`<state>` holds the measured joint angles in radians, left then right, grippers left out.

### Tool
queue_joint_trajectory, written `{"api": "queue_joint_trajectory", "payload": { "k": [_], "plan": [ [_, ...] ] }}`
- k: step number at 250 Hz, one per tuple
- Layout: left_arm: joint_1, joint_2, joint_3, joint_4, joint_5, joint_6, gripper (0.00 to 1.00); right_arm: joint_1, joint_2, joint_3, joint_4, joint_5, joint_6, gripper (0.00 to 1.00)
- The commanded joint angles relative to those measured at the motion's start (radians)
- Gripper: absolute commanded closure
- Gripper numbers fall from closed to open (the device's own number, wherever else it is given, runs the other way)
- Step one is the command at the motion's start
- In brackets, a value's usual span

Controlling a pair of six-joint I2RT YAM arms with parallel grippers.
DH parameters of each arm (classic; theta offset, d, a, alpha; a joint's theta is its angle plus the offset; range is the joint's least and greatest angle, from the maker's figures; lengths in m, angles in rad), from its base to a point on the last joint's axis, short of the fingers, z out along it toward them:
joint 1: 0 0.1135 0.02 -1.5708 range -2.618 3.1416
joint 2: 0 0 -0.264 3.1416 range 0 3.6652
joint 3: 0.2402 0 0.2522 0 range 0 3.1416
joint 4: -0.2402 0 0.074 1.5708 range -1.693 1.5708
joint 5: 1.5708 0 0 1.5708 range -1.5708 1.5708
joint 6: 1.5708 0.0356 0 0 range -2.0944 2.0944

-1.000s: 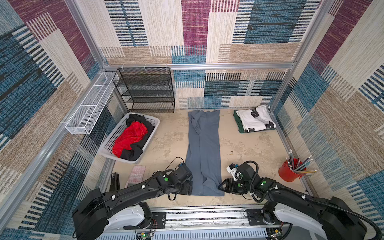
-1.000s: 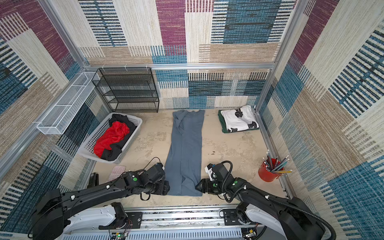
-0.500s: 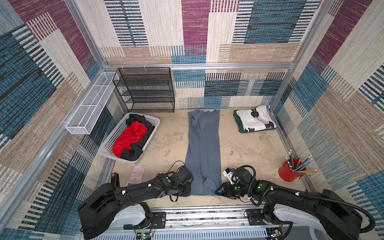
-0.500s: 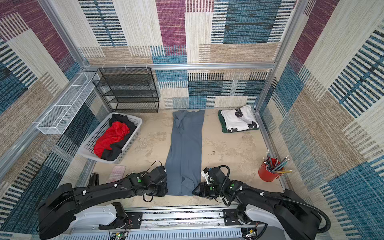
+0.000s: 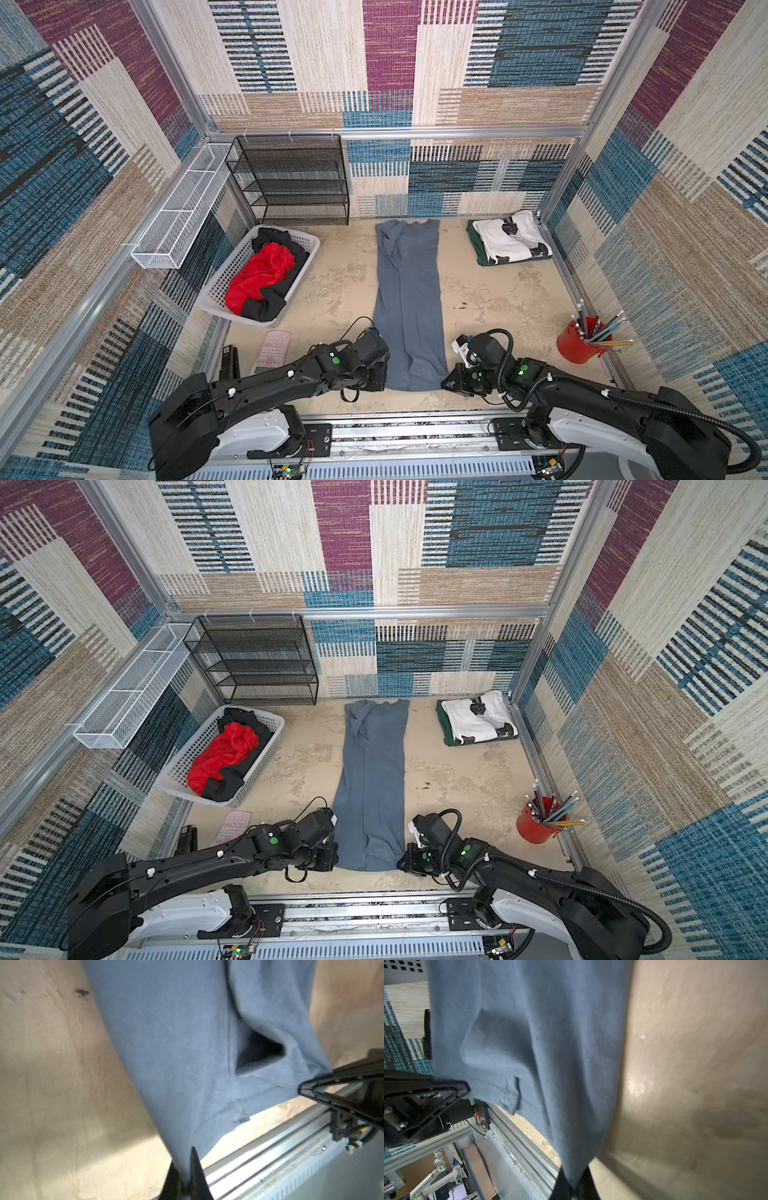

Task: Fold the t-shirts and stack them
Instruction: 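Fold the near end over toward the far end with both grippers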

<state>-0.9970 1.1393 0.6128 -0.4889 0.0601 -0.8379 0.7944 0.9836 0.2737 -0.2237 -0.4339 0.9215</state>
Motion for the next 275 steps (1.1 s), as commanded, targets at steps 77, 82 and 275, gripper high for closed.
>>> {"api": "queue_joint_trajectory", "payload": {
  "k": [77,82,275],
  "plan": [
    [0.095,0.024,0.166,-0.104,-0.042,0.094,1.00,-0.015,0.078,0.284,-0.120,0.127,-0.047,1.00],
    [0.107,0.031,0.173,-0.099,-0.035,0.102,1.00,-0.019,0.093,0.297,-0.113,0.130,-0.052,1.00],
    [0.471,0.577,0.717,-0.053,0.091,0.315,1.00,-0.346,0.591,0.734,0.071,0.090,-0.270,1.00]
  ]
}}
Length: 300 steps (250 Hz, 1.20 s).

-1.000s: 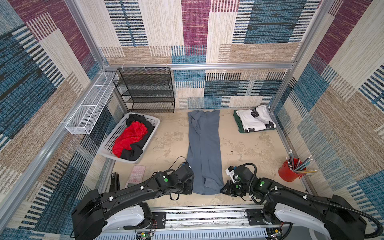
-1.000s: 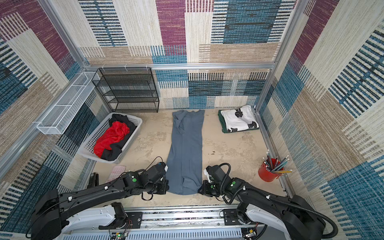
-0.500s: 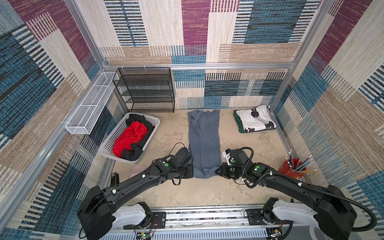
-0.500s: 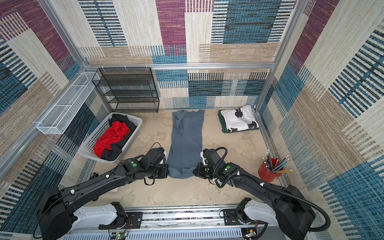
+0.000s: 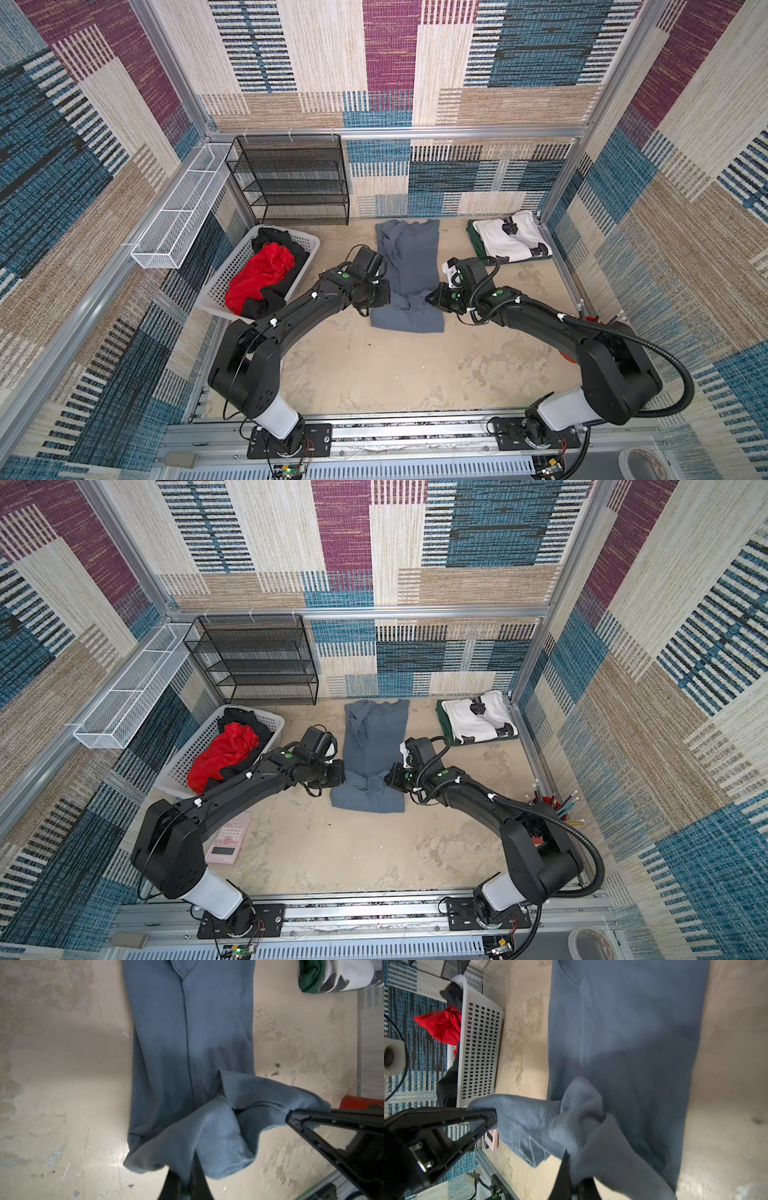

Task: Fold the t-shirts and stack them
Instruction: 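Fold the near end over toward the far end with both grippers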

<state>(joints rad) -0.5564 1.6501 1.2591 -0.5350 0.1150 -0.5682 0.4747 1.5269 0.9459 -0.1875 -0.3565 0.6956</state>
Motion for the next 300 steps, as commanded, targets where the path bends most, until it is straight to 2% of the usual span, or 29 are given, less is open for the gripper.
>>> {"api": "queue_joint_trajectory", "payload": {
  "k": [1,52,96,227,243,259,272,278,286,300],
  "plan": [
    [0.032,0.070,0.074,-0.006,0.036,0.045,1.00,-0.027,0.050,0.063,0.036,0.011,-0.045,1.00],
    [0.080,0.213,0.232,-0.032,0.057,0.070,1.00,-0.059,0.203,0.193,0.028,-0.022,-0.071,1.00],
    [0.099,0.301,0.339,-0.070,0.089,0.074,1.00,-0.072,0.246,0.217,0.029,-0.014,-0.051,1.00],
    [0.136,0.475,0.497,-0.073,0.074,0.061,1.00,-0.166,0.399,0.327,0.058,-0.113,-0.062,1.00],
    [0.141,0.497,0.528,-0.075,0.066,0.062,1.00,-0.177,0.423,0.355,0.053,-0.124,-0.084,0.82],
    [0.145,0.506,0.549,-0.052,0.071,0.090,0.58,-0.186,0.445,0.396,0.021,-0.126,-0.108,0.67],
    [0.142,0.497,0.550,-0.025,0.032,0.099,0.32,-0.191,0.449,0.419,0.002,-0.109,-0.128,0.45],
    [0.145,0.487,0.549,-0.012,0.017,0.107,0.28,-0.194,0.449,0.429,-0.008,-0.098,-0.134,0.33],
    [0.144,0.473,0.549,-0.006,-0.015,0.117,0.24,-0.197,0.449,0.440,-0.012,-0.097,-0.149,0.23],
    [0.144,0.446,0.546,0.000,-0.073,0.131,0.20,-0.202,0.445,0.463,-0.031,-0.104,-0.175,0.12]
  ]
}}
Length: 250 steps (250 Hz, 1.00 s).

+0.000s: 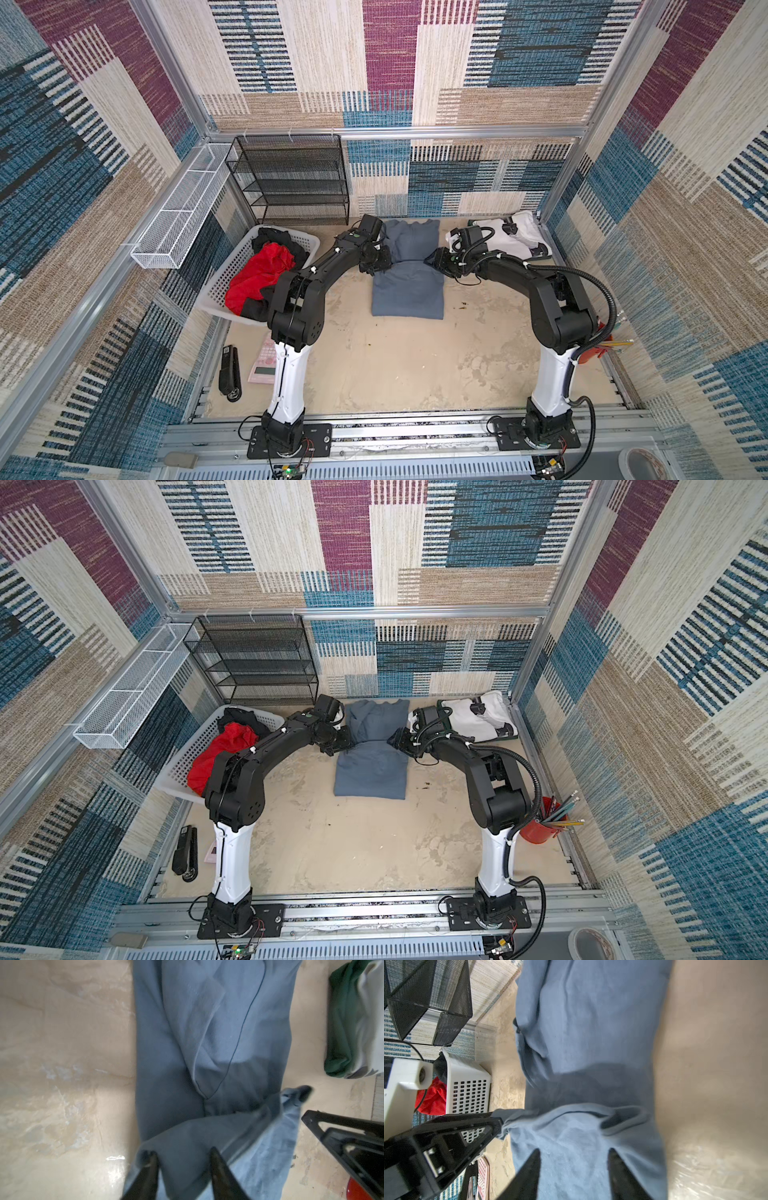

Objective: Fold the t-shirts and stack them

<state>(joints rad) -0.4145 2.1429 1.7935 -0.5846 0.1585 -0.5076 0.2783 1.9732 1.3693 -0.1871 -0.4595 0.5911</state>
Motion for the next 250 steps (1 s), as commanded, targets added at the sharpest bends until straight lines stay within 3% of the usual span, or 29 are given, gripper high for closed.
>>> {"api": "queue_joint_trajectory", "payload": {
  "k": [1,25,68,146,177,215,250],
  "plan": [
    [0.002,-0.050,0.010,0.051,-0.119,0.072,0.20,-0.005,-0.002,0.041,-0.033,-0.001,-0.072,0.12],
    [0.006,-0.096,-0.001,0.030,-0.164,0.096,0.18,-0.007,-0.038,0.049,-0.077,0.023,-0.097,0.00],
    [0.007,-0.264,-0.202,0.087,-0.217,0.086,0.17,-0.007,-0.206,-0.136,-0.057,0.065,-0.086,0.01],
    [0.008,-0.554,-0.683,0.278,-0.044,-0.054,0.18,0.002,-0.496,-0.647,0.192,-0.084,0.131,0.01],
    [0.007,-0.609,-0.821,0.411,0.034,-0.116,0.21,0.002,-0.499,-0.767,0.338,-0.157,0.200,0.01],
    [0.007,-0.591,-0.861,0.439,0.091,-0.149,0.23,0.016,-0.468,-0.789,0.362,-0.149,0.206,0.01],
    [0.004,-0.563,-0.918,0.523,0.158,-0.206,0.25,0.019,-0.425,-0.813,0.411,-0.149,0.234,0.10]
  ]
}}
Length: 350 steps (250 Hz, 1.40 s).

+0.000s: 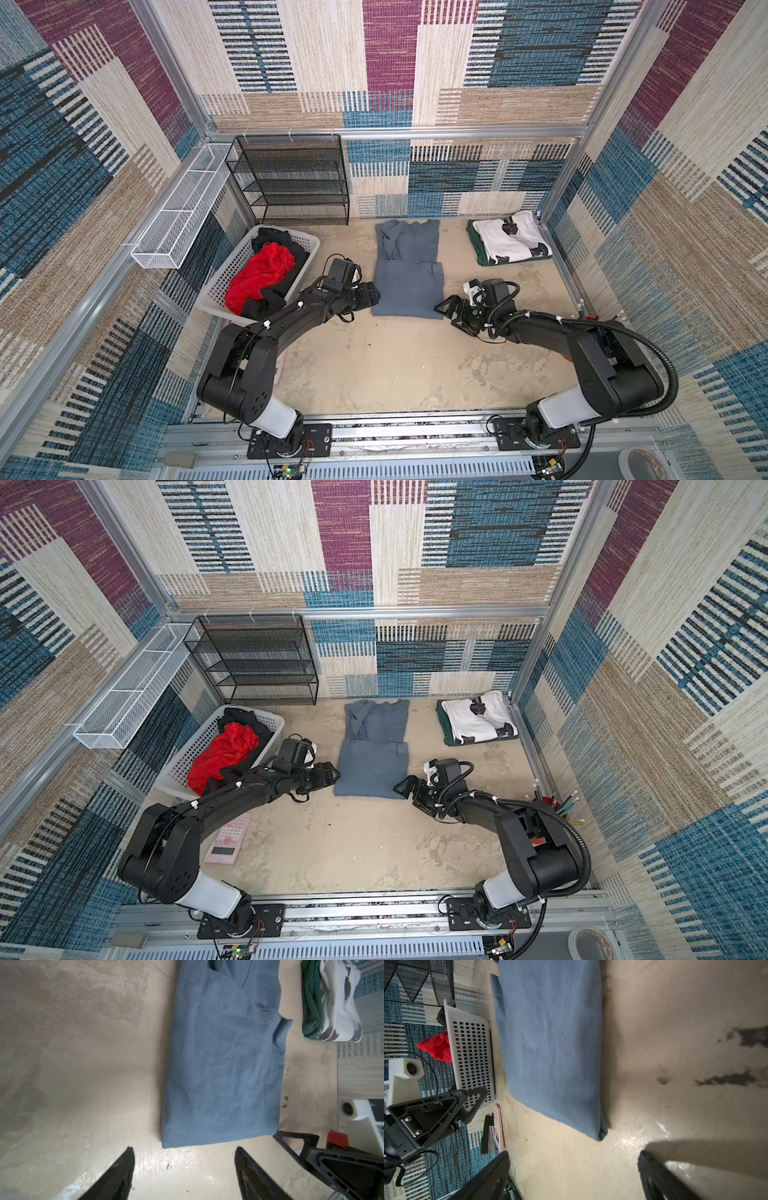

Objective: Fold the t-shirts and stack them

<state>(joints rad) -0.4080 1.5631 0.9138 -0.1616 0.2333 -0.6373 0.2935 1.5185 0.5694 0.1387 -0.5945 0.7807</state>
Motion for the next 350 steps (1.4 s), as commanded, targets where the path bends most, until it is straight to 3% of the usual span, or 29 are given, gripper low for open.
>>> {"api": "queue_joint_trajectory", "payload": {
  "k": [1,89,120,183,192,225,241,278,350],
  "plan": [
    [-0.003,0.017,-0.041,0.102,0.084,-0.078,0.25,0.004,0.029,-0.014,0.087,-0.014,0.044,0.10],
    [-0.019,0.119,-0.061,0.168,0.132,-0.110,0.34,0.039,0.111,0.022,0.108,0.018,0.044,0.17],
    [-0.024,0.117,-0.120,0.240,0.109,-0.128,0.35,0.046,0.138,0.012,0.167,0.015,0.056,0.25],
    [-0.036,0.187,-0.100,0.206,0.085,-0.097,0.41,0.059,0.205,0.052,0.168,0.018,0.047,0.39],
    [-0.038,0.199,-0.096,0.204,0.083,-0.096,0.47,0.060,0.212,0.058,0.168,0.016,0.046,0.43],
    [-0.038,0.218,-0.107,0.209,0.068,-0.095,0.87,0.061,0.225,0.075,0.161,0.019,0.033,0.63],
    [-0.038,0.222,-0.100,0.196,0.062,-0.087,1.00,0.060,0.223,0.093,0.129,0.034,0.009,0.69],
    [-0.038,0.211,-0.064,0.146,0.072,-0.058,1.00,0.061,0.184,0.108,0.058,0.073,-0.045,1.00],
    [-0.067,0.054,-0.144,0.097,0.106,-0.051,1.00,0.084,0.057,0.054,0.019,0.058,-0.051,1.00]
  ]
}}
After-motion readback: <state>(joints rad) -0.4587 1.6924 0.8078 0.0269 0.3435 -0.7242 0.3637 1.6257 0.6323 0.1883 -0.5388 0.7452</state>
